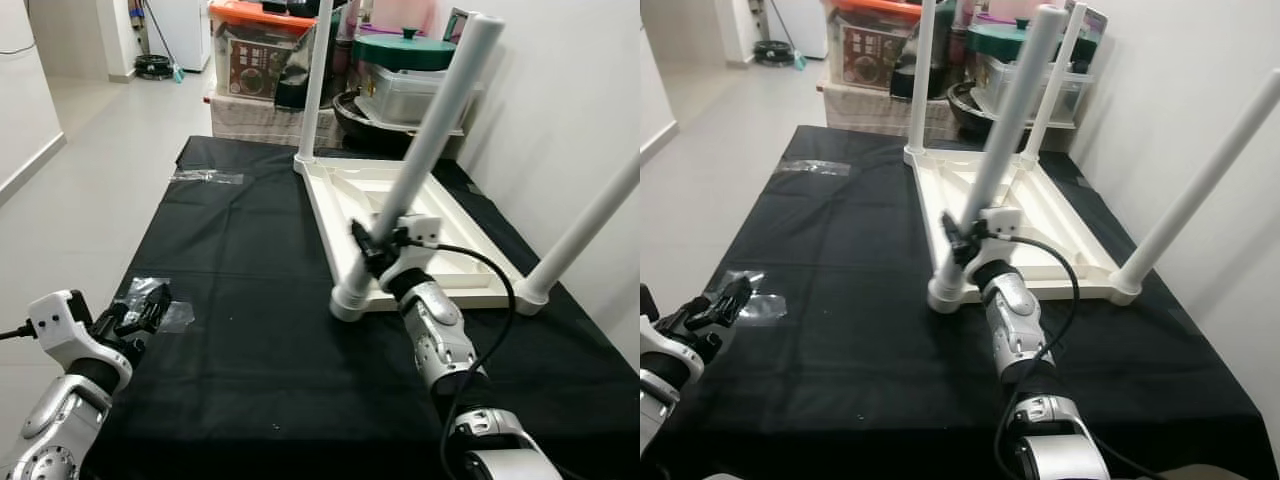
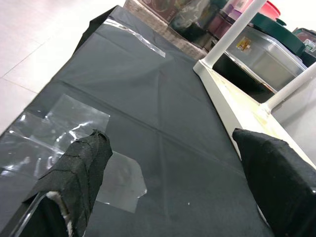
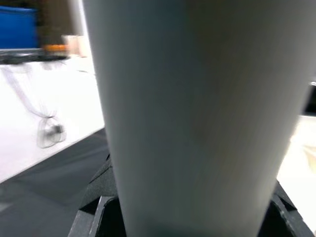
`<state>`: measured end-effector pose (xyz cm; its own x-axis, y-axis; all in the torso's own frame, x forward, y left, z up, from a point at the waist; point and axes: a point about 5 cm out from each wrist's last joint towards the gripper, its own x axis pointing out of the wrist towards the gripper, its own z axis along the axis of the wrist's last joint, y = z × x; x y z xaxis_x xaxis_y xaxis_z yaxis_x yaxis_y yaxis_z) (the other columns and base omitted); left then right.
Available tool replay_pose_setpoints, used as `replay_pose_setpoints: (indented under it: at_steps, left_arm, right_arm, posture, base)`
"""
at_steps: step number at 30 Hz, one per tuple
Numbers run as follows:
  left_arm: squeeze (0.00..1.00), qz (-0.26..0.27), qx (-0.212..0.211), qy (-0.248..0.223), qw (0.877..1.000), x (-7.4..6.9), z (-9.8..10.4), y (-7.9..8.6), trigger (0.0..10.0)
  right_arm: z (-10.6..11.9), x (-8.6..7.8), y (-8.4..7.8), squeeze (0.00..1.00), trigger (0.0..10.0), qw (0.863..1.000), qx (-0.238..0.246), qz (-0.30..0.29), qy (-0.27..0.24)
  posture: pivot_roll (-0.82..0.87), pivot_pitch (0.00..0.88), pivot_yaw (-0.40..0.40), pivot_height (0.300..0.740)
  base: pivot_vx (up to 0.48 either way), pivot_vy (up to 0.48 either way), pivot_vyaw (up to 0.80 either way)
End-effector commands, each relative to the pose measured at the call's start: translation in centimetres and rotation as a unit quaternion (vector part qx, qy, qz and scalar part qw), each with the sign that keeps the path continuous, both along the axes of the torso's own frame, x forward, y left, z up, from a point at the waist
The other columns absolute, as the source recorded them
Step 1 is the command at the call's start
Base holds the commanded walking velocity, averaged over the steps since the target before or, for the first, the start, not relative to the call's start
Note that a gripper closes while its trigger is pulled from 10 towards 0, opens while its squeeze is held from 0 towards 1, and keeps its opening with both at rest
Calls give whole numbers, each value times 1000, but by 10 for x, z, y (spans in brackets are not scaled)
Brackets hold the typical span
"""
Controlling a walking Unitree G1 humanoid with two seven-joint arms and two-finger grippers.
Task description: Building children table
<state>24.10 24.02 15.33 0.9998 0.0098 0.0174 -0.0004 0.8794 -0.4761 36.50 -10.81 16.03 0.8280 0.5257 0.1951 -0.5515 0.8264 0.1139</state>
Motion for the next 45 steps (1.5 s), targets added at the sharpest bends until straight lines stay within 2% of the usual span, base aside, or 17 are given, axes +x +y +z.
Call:
replay_pose_setpoints:
  at_steps: [1,3,6,9,11,14,15,18,19,21,27,37,38,39,42,43,45]
  left_arm:
    - [0,-4,-6,2,1000,2,-3,-4,10000]
    - [0,-4,-6,2,1000,2,-3,-4,10000]
    - [0,-3,-7,1,1000,2,-3,-4,10000]
    - [0,-1,-7,-1,1000,2,-3,-4,10000]
    - [0,-1,-7,-1,1000,2,-3,-4,10000]
    - [0,1,-9,-1,1000,1,-4,-3,10000]
    - [0,1,-9,-1,1000,1,-4,-3,10000]
    - [0,1,-12,0,1000,-1,-5,-4,10000]
    - [0,1,-12,0,1000,-1,-5,-4,10000]
    - [0,0,-13,-1,1000,-2,-5,-5,10000]
    - [0,-1,-14,0,1000,-3,-6,-5,10000]
    - [0,2,-13,5,1000,-7,-8,-4,10000]
    - [0,2,-13,6,1000,-7,-8,-4,10000]
    - [0,2,-14,6,1000,-7,-9,-4,10000]
    - [0,2,-14,6,1000,-7,-9,-4,10000]
    - [0,2,-15,7,1000,-6,-9,-4,10000]
    - [0,2,-15,7,1000,-6,-9,-4,10000]
  right_arm:
    - [-36,-12,22,0,10000,990,-30,106,90]
    - [-36,-12,22,0,10000,990,-30,106,90]
    - [-34,-14,33,0,10000,979,-46,177,92]
    - [-33,-15,40,0,10000,971,-59,214,93]
    - [-33,-15,40,0,10000,971,-59,214,93]
    - [-29,-18,48,0,10000,952,-71,281,100]
    - [-29,-18,48,0,10000,952,-71,281,100]
    - [-27,-20,50,0,10000,936,-86,327,102]
    - [-27,-20,50,0,10000,936,-86,327,102]
    - [-26,-22,53,0,10000,921,-94,364,102]
    - [-23,-24,58,0,10000,906,-102,399,102]
    - [-27,-26,61,0,10000,904,-96,403,101]
    - [-28,-26,60,0,10000,907,-94,397,102]
    - [-30,-22,61,0,10000,926,-93,351,103]
    - [-31,-20,61,0,10000,936,-93,324,104]
    - [-34,-16,62,0,10000,953,-95,265,114]
    - [-34,-16,62,0,10000,953,-95,265,114]
  posture:
    - [104,0,-127,740]
    - [104,0,-127,740]
    - [112,0,-138,740]
    - [118,0,-145,740]
    - [118,0,-145,740]
    - [121,0,-153,740]
    - [121,0,-153,740]
    - [129,0,-163,740]
    - [129,0,-163,740]
    - [129,0,-167,740]
    - [135,0,-172,740]
    - [138,0,-172,740]
    - [136,0,-172,740]
    - [136,0,-171,740]
    - [131,0,-168,740]
    - [130,0,-167,740]
    - [130,0,-167,740]
  base:
    - [0,0,0]
    - [0,0,0]
    - [0,0,0]
    - [0,0,0]
    - [0,0,0]
    - [0,0,0]
    - [0,0,0]
    - [0,0,0]
    - [0,0,0]
    - [0,0,0]
    - [0,0,0]
    - [0,0,0]
    - [0,0,0]
    - [0,0,0]
    - [0,0,0]
    - [0,0,0]
    - [0,0,0]
